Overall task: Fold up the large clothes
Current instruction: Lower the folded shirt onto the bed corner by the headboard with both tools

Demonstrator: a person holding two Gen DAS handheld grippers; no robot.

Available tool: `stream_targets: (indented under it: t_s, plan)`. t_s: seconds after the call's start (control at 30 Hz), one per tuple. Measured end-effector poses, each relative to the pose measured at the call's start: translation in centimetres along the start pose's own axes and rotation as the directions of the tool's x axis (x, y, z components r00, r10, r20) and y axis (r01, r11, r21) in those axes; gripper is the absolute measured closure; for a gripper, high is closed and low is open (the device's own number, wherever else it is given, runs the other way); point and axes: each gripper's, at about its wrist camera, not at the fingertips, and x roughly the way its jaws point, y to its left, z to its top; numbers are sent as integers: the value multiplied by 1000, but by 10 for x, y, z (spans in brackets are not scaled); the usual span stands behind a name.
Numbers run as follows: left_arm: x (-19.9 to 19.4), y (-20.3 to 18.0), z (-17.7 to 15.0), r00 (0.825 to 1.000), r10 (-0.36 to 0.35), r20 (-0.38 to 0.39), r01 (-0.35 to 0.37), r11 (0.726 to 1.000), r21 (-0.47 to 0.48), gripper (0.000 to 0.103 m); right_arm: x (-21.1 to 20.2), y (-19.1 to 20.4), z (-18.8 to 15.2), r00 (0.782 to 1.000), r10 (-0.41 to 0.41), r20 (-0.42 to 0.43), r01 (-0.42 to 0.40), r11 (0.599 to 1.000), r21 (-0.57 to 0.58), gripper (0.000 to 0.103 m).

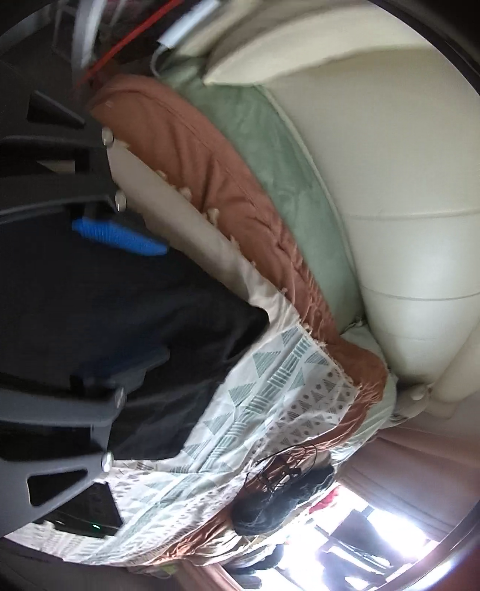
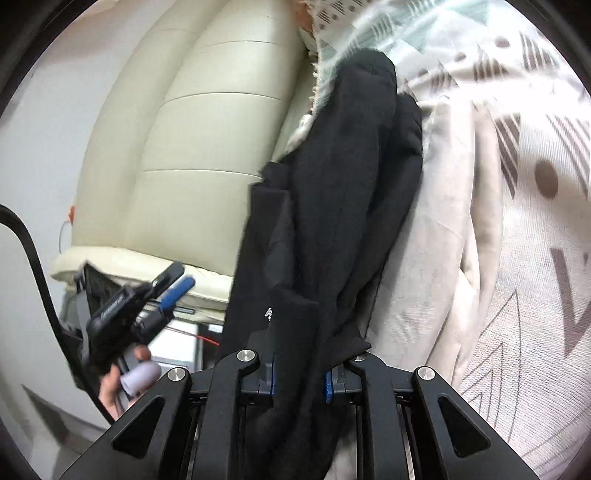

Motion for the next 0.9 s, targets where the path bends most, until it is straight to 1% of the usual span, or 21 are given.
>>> stream_targets:
  t_s: [0.03, 0.1, 0.2, 0.3, 0.33, 0.4, 0.5, 0.57, 0.7, 0.8, 0.9]
  plan:
    - [-3, 2, -5, 1000, 11, 8, -11, 1000, -5, 42, -1, 1, 0, 1000, 3, -1, -3, 1000, 2, 86]
    - [-18, 15, -27, 999, 27, 31, -26, 998, -49, 41, -1, 5, -1, 1000, -5, -3, 5, 1000, -13, 86]
    - [-31, 34, -55, 996, 53, 69, -45, 993, -113, 34, -2, 7, -4, 1000, -11, -3, 11, 1000, -21, 85]
    - [-37, 46, -79, 995, 60, 81, -46, 985, -166, 31, 0, 14, -5, 1000, -26, -13, 26, 999, -23, 85]
    - [-38, 49, -84, 995, 65, 80, -49, 982, -181, 31, 0, 11, -5, 999, -35, -18, 35, 999, -22, 82]
    - [-39, 55, -100, 994, 82, 72, -65, 975, -211, 31, -1, 9, -3, 998, -50, -24, 49, 999, -16, 81]
    - [-46, 59, -119, 989, 100, 105, -75, 973, -220, 31, -3, 12, -4, 997, -72, -29, 71, 997, -31, 76]
    - [-49, 60, -130, 991, 88, 101, -61, 967, -246, 29, -5, 10, -6, 996, -76, -37, 74, 997, -37, 75]
    - [-46, 69, -152, 997, 25, 73, -2, 951, -308, 28, -5, 5, -8, 995, -89, -37, 88, 995, -36, 75]
    - [-30, 72, -160, 999, -12, 35, 23, 939, -342, 26, -6, 9, -11, 994, -100, -39, 98, 994, -54, 74]
    - [-27, 73, -163, 998, -32, 46, 46, 937, -346, 26, -3, 13, -11, 994, -107, -39, 104, 992, -66, 73]
